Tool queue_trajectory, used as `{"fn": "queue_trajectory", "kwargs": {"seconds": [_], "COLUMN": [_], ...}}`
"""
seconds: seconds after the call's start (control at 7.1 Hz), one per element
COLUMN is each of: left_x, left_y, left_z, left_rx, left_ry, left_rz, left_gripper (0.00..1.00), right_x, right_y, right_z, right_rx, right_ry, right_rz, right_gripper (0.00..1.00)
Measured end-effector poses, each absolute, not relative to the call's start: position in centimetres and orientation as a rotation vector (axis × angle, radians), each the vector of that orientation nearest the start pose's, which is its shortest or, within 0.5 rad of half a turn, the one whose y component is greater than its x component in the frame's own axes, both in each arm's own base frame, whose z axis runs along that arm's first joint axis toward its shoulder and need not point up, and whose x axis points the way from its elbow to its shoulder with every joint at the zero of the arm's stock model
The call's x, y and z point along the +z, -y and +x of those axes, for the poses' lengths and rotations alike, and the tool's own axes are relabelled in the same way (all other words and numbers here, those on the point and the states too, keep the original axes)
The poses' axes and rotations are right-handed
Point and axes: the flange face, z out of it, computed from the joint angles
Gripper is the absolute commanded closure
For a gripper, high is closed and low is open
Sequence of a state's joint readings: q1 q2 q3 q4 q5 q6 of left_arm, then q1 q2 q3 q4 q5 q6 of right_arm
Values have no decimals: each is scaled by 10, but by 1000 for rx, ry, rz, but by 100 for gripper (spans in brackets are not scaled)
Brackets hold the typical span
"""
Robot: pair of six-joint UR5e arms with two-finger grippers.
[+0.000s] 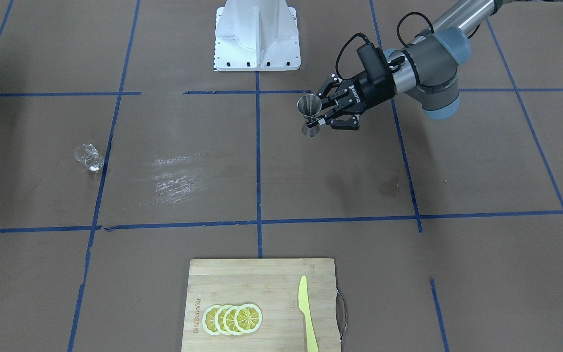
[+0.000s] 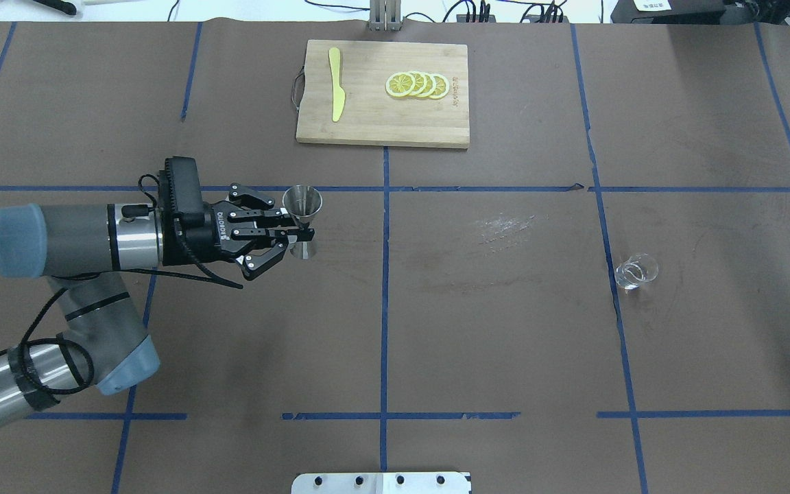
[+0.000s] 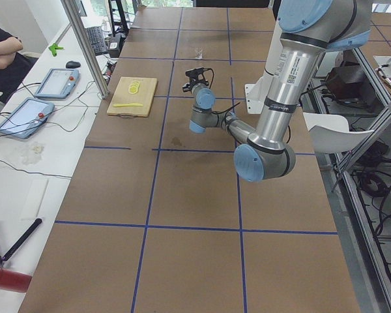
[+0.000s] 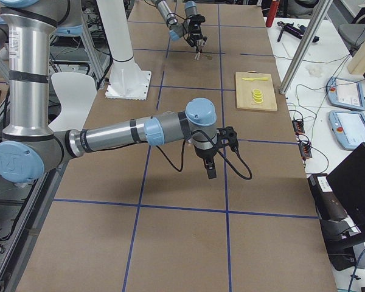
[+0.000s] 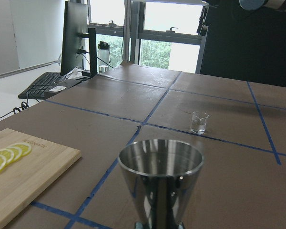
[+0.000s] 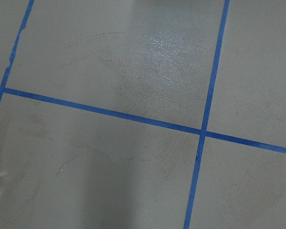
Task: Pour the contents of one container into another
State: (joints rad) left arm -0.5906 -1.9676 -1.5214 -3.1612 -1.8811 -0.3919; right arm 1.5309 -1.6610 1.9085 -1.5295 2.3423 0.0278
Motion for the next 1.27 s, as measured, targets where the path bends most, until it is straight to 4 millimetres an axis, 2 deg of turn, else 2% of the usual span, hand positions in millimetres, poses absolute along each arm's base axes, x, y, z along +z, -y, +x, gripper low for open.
{"fn": "queue_trajectory", "kwargs": {"seconds": [0.42, 0.7, 0.84, 0.99, 1.13, 1.27], "left_x": [255, 238, 233, 231, 229, 228], "left_y": [421, 418, 418, 417, 416, 416], "left_z": [483, 512, 519, 522, 522, 522], "left_rx": [817, 842, 836, 827, 811, 794], "left_ry": [-1305, -1237, -1230, -1237, -1255, -1276], "left_rz": [1471, 1530, 1540, 1538, 1524, 1505], "left_gripper": [100, 100, 100, 100, 100, 100], "right_x": [527, 523, 512, 492, 466, 438], "right_y": [462, 464, 466, 469, 471, 473], "right_z": [45, 45, 43, 36, 19, -11], "right_rx": [-115, -93, -49, 2, 43, 88], "right_ry": [776, 780, 787, 801, 816, 825], "right_rz": [249, 247, 245, 245, 244, 249], "right_gripper": [0, 0, 0, 0, 0, 0]}}
